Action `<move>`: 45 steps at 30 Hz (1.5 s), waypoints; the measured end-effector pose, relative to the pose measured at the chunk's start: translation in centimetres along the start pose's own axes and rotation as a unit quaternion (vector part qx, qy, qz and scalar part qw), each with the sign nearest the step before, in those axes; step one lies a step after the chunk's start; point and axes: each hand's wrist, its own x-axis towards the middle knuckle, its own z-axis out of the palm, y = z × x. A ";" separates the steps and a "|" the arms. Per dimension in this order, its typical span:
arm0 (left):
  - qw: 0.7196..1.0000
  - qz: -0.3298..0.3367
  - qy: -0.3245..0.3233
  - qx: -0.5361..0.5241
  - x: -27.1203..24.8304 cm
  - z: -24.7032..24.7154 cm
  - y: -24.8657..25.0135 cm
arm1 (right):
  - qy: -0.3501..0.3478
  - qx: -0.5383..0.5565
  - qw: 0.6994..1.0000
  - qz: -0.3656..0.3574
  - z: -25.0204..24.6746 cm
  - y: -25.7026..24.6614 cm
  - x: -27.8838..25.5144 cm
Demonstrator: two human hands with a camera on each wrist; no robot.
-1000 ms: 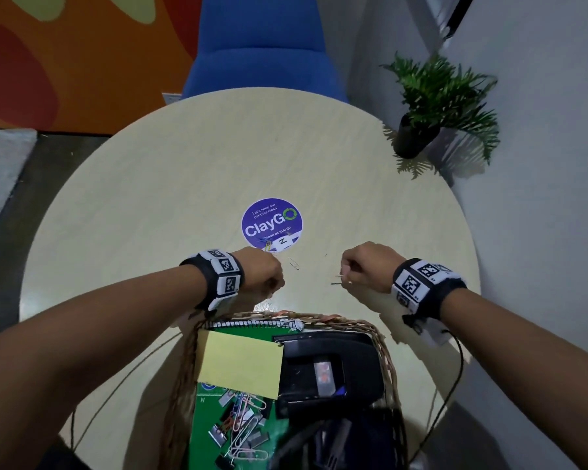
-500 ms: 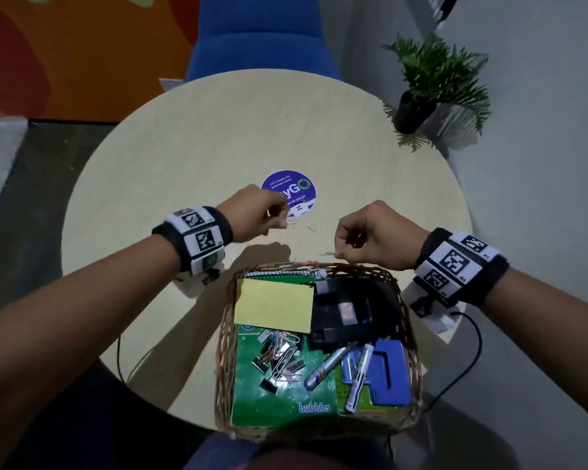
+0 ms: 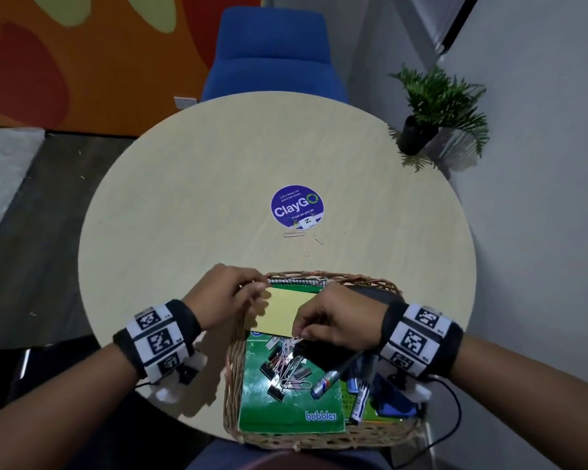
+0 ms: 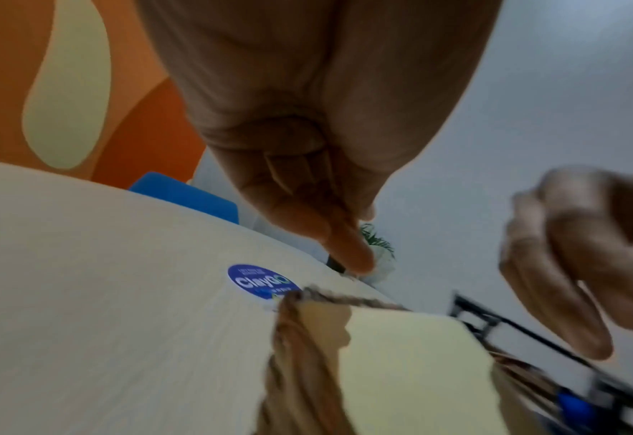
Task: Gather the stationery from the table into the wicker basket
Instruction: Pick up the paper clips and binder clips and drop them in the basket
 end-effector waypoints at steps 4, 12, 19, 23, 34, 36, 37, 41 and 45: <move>0.995 -0.043 0.044 0.076 3.9 -2.3 -0.6 | 0.021 -0.053 0.998 -0.013 -0.4 1.7 0.7; 0.969 -0.110 -0.057 0.213 15.2 -2.4 -3.4 | 0.085 -0.193 0.961 0.181 -9.8 10.5 5.3; 0.969 -0.146 -0.092 0.179 19.6 0.8 -3.9 | 0.002 -0.204 0.948 0.245 -9.6 14.6 11.7; 0.966 -0.149 -0.098 0.187 20.7 1.7 -3.4 | -0.009 -0.227 0.938 0.261 -8.5 15.8 13.3; 0.970 -0.138 -0.095 0.177 19.0 0.4 -2.4 | -0.027 -0.211 0.936 0.279 -8.1 16.6 13.8; 0.976 -0.121 -0.071 0.167 17.8 -1.2 -1.8 | -0.032 -0.202 0.939 0.277 -8.1 16.4 13.4; 0.979 -0.115 -0.059 0.159 17.1 -2.1 -1.3 | -0.025 -0.200 0.942 0.270 -8.1 16.4 13.2; 0.989 -0.094 -0.057 0.100 12.8 -4.2 0.5 | 0.038 -0.151 0.955 0.252 -9.2 14.8 11.7; 0.994 -0.088 -0.031 0.064 7.5 -4.0 1.2 | 0.062 -0.120 0.966 0.220 -11.1 12.5 9.1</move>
